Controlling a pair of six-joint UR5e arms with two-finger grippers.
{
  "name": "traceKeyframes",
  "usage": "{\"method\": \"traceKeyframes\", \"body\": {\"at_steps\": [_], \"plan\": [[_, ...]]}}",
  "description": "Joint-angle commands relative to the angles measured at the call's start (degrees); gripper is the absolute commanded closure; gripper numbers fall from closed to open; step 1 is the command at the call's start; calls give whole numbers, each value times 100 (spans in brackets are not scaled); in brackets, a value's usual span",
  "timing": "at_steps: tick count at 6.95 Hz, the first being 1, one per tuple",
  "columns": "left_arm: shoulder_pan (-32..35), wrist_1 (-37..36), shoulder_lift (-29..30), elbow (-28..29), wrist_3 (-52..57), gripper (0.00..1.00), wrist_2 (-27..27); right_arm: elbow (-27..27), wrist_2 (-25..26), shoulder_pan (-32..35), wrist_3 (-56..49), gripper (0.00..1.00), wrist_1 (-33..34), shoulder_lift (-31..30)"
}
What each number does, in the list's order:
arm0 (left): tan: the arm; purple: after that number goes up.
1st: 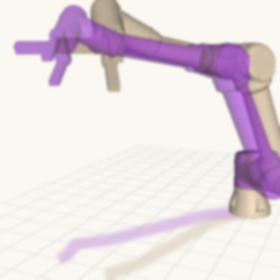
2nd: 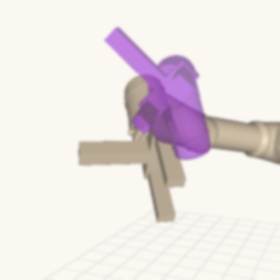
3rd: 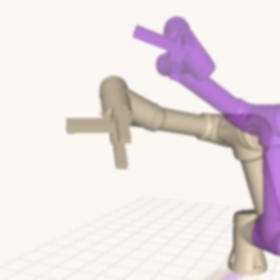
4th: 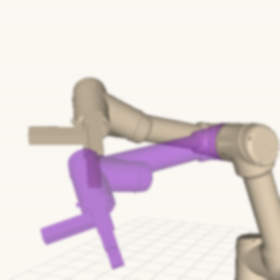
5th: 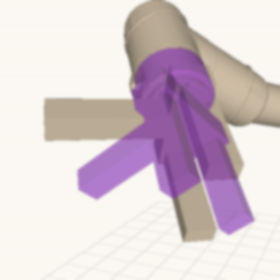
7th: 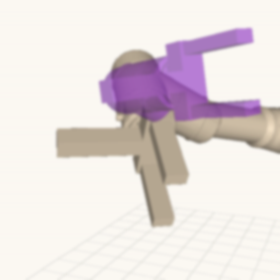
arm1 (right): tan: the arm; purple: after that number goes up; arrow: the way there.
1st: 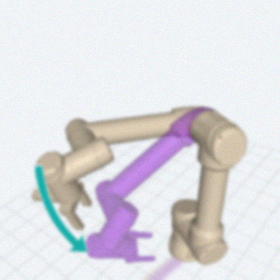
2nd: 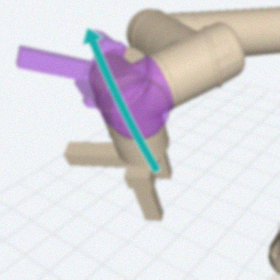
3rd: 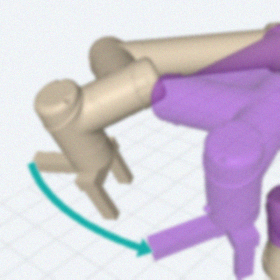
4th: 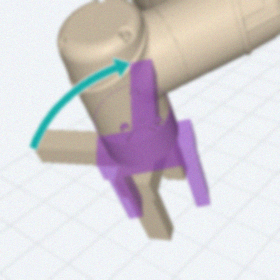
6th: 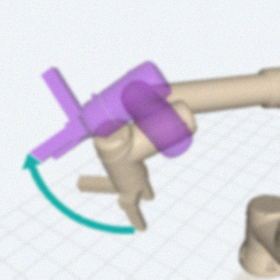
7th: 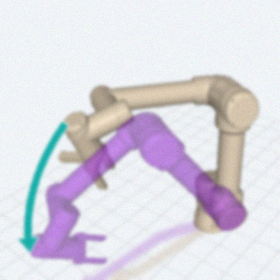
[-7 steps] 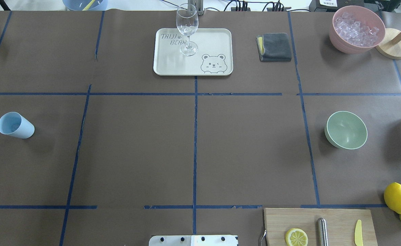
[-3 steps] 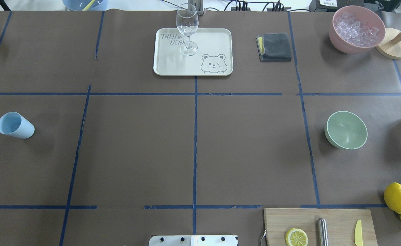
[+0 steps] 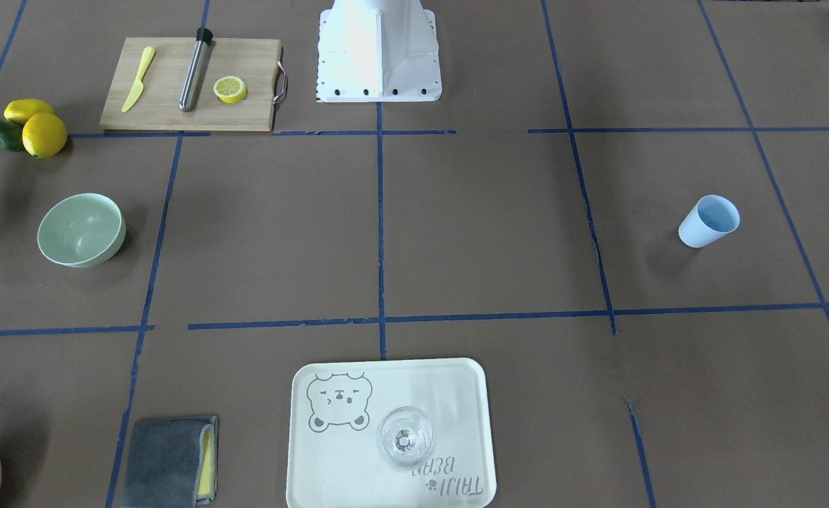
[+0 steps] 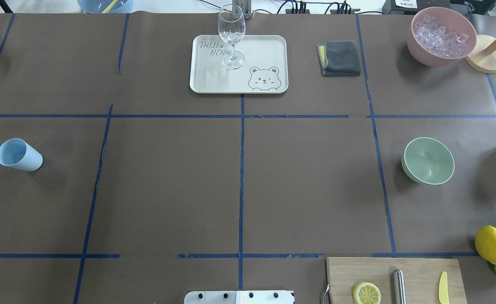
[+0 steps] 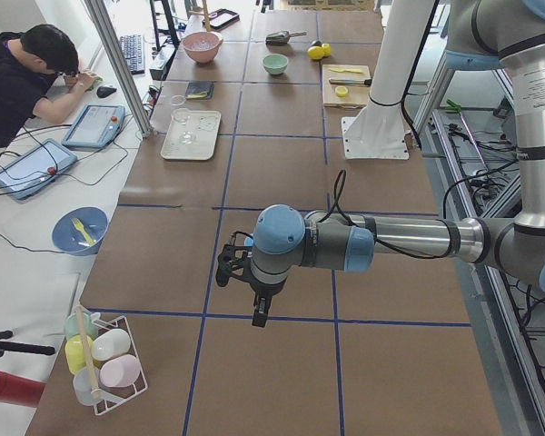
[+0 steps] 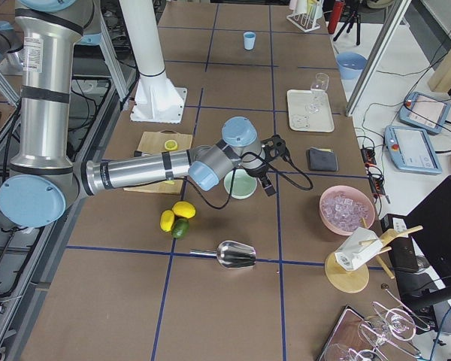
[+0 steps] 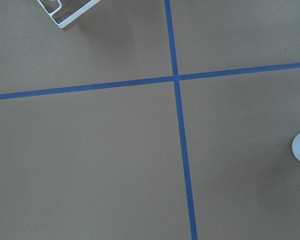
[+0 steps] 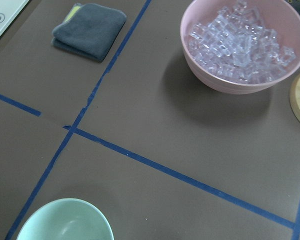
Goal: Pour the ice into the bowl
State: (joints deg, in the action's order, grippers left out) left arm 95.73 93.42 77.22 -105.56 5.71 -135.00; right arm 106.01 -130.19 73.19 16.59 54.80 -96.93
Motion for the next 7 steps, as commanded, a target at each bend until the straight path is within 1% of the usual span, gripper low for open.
{"method": "traceKeyframes", "body": {"at_steps": [1,2,3,4,5,6,7], "plan": [[-1,10,4,0,0,0,-9,-500,169,-908,55,0,-286,-2],[-1,10,4,0,0,0,-96,-651,256,-1208,133,0,-294,77],[-1,1,4,0,0,0,-201,-774,483,-1428,143,2,-295,95],[-19,1,4,9,0,0,-219,-810,581,-1561,152,6,-295,95],[-19,1,-5,9,0,0,-307,-924,574,-1632,152,13,-295,95],[-19,1,-5,17,0,0,-325,-951,582,-1746,152,35,-295,104],[-19,1,-5,18,0,0,-325,-968,574,-1790,143,60,-286,191]]}}
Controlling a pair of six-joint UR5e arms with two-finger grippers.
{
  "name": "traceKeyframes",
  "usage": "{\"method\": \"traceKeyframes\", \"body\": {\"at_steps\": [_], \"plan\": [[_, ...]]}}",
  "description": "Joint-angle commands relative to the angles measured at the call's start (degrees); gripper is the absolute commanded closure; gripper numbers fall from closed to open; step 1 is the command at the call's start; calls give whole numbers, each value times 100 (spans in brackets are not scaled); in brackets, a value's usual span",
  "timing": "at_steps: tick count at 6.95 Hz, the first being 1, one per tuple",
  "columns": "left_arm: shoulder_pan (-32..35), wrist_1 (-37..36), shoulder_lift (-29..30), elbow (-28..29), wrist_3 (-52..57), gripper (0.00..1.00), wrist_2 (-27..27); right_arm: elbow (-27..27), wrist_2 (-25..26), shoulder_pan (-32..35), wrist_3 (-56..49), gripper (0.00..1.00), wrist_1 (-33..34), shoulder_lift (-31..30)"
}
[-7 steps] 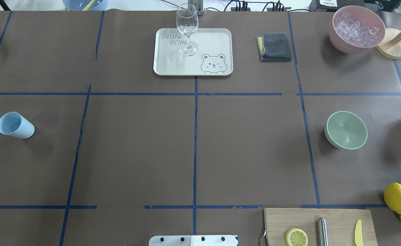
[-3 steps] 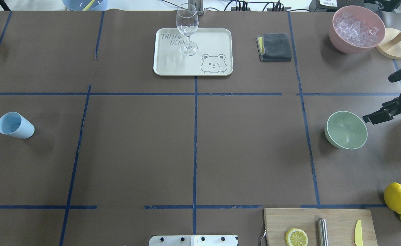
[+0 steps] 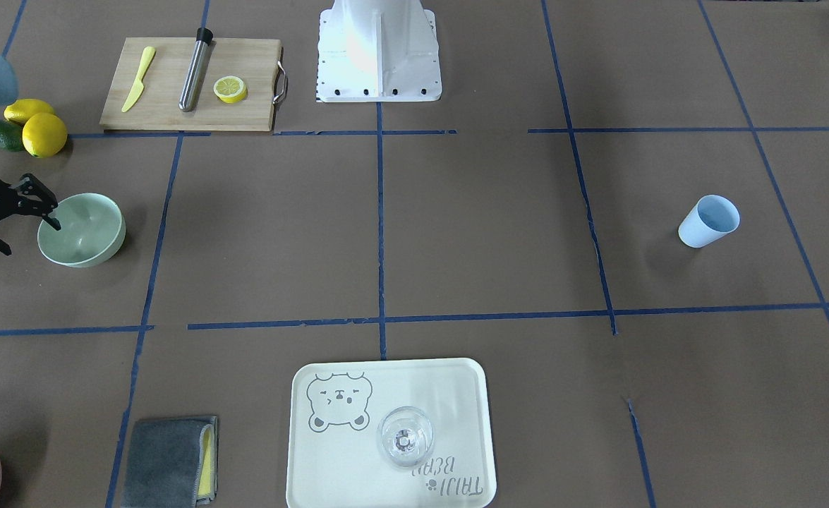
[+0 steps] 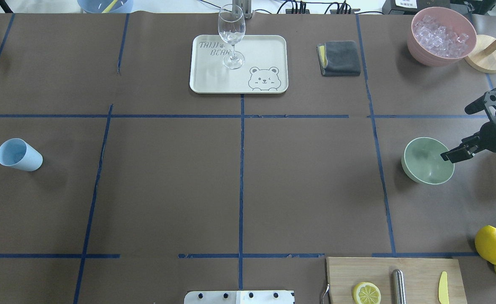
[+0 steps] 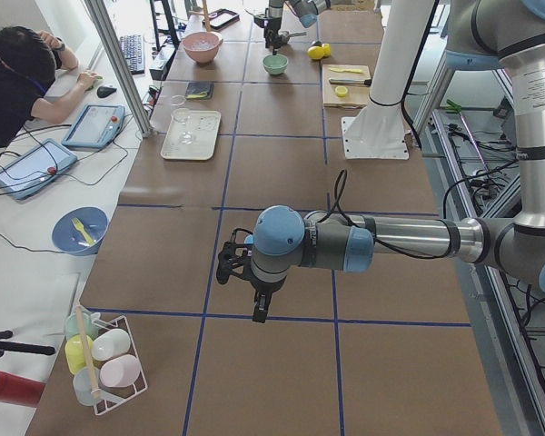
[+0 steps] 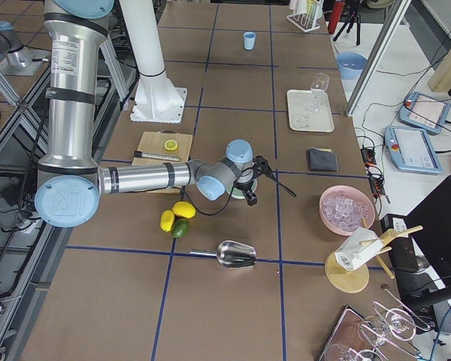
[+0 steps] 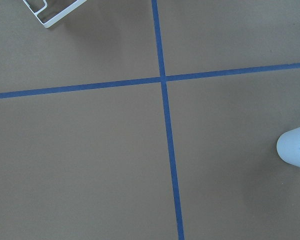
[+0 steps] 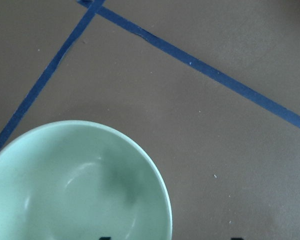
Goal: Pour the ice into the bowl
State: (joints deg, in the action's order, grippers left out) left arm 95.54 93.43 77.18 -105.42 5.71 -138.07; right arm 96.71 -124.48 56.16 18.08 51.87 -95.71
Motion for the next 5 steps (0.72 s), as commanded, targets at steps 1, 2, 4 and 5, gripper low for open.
{"method": "traceKeyframes", "body": {"at_steps": [1,2,4,5], "plan": [[-1,0,8,4,0,0,-18,-56,-15,-140,-6,89,7,96],[-1,0,8,4,0,0,-18,-47,2,-158,-6,100,7,96],[-1,0,-1,4,0,0,-18,-73,20,-158,-15,100,50,279],[-1,0,-1,4,0,0,-18,-21,20,-167,2,100,16,368]]}}
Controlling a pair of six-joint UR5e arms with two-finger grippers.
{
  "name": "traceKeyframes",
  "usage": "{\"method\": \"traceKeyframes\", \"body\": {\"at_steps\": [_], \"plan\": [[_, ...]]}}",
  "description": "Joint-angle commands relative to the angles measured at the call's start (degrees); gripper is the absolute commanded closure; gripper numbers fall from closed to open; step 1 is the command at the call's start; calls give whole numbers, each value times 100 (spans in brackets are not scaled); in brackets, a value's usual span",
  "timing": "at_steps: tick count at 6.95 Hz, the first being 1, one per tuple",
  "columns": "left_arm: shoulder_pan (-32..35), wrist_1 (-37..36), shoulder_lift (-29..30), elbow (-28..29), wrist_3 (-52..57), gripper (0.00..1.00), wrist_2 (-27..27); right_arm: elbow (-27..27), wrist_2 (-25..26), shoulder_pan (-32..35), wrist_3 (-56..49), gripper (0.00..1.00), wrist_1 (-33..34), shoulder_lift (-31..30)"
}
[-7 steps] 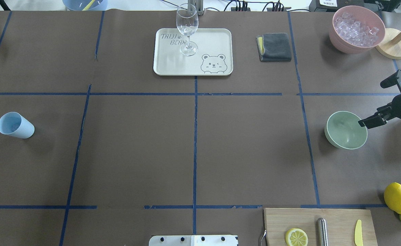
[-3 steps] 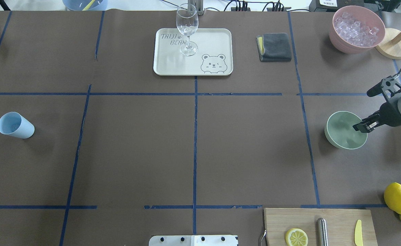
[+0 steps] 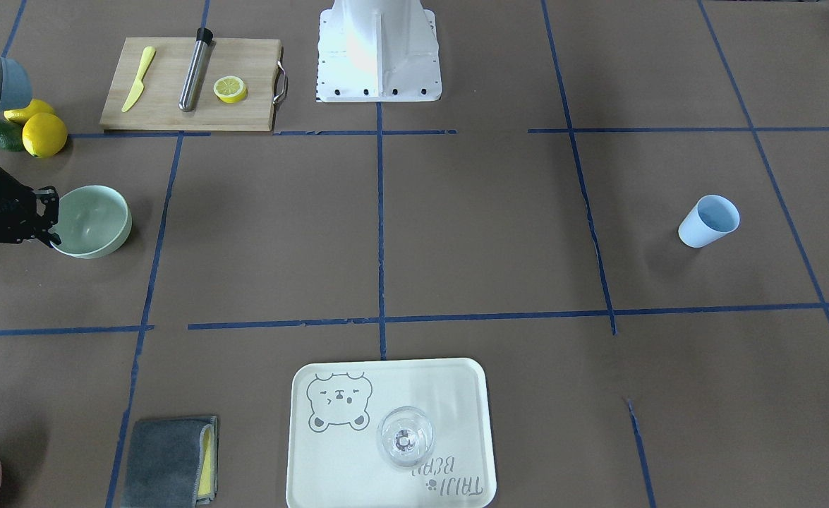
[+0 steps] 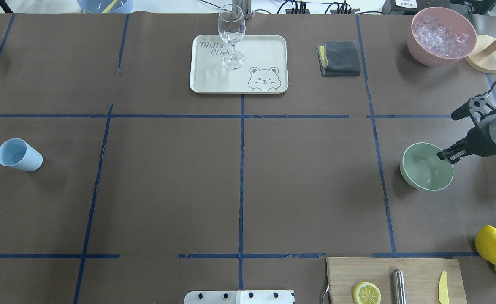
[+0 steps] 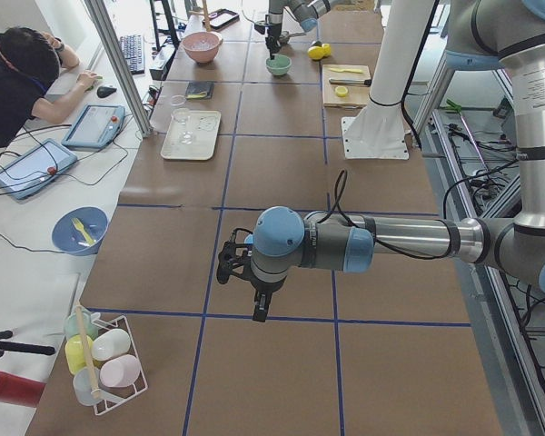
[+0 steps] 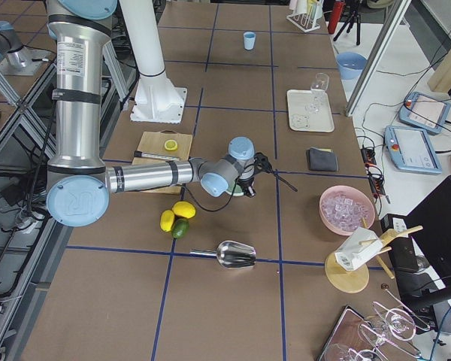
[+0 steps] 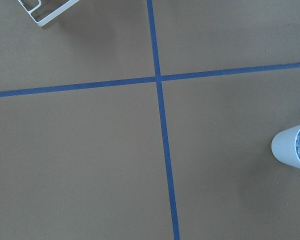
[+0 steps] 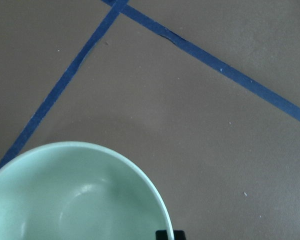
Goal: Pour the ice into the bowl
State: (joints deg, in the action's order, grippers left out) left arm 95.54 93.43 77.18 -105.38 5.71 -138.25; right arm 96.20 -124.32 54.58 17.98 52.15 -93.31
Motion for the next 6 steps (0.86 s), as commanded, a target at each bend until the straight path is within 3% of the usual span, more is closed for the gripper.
{"method": "traceKeyframes", "body": {"at_steps": [1,3,5,6], "plan": [[0,0,-2,-9,0,0,0,143,-48,9,48,100,57,347],[0,0,-2,0,0,0,-9,180,-31,-287,1770,100,363,1309],[0,9,-2,-26,0,0,-9,215,-4,-630,2505,100,1879,2680],[0,18,7,-26,0,0,-9,189,248,-989,3240,100,2365,3270]]}}
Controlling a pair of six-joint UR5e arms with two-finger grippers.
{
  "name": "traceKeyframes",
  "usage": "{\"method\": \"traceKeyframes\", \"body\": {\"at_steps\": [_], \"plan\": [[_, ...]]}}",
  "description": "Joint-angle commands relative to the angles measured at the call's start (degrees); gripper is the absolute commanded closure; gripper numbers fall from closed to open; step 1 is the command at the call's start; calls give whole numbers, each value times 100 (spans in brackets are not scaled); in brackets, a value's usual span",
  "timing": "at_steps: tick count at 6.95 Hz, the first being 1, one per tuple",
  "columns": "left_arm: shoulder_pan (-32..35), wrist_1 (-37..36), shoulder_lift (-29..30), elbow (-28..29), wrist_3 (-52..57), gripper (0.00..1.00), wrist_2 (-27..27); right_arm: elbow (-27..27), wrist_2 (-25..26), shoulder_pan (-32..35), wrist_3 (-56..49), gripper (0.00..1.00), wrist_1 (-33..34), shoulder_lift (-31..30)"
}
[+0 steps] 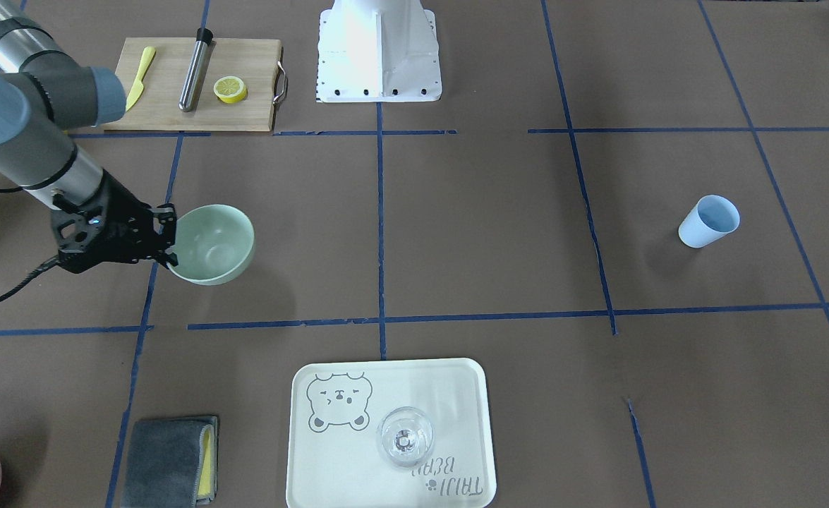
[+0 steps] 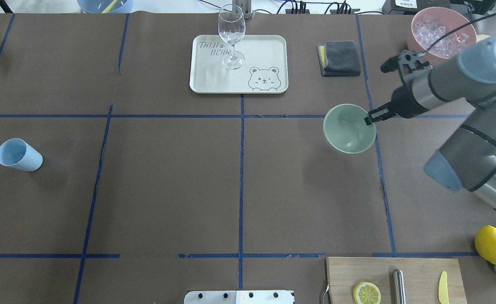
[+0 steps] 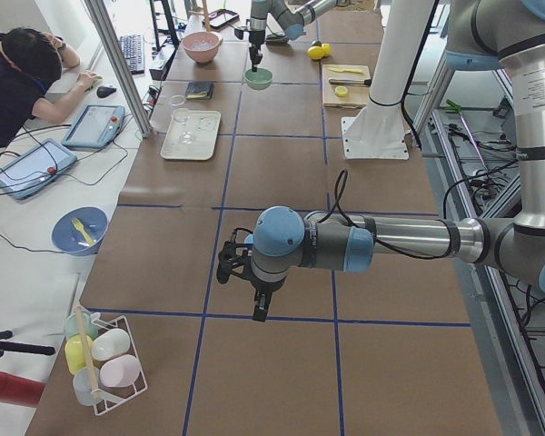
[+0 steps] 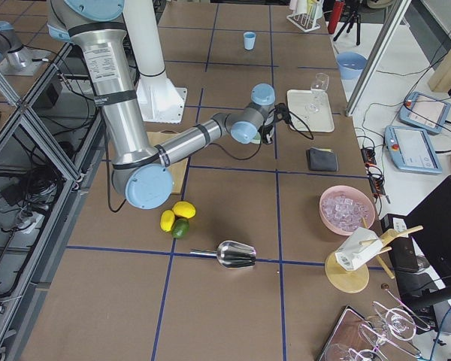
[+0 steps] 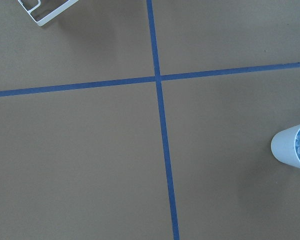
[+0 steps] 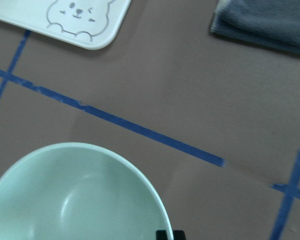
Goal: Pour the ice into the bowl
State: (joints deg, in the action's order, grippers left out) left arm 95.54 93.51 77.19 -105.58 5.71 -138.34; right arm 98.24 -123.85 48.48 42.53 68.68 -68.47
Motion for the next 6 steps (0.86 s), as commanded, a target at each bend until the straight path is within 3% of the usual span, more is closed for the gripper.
{"method": "traceKeyframes", "body": {"at_steps": [1,3,6], "plan": [[0,18,7,-6,0,0,0,-137,665,-765,1210,100,944,1253],[0,18,7,-6,0,0,-53,-1135,1361,-1522,2325,100,1236,2693],[-9,10,-2,2,0,0,-290,-3016,2512,-2437,3111,100,1079,4119]]}}
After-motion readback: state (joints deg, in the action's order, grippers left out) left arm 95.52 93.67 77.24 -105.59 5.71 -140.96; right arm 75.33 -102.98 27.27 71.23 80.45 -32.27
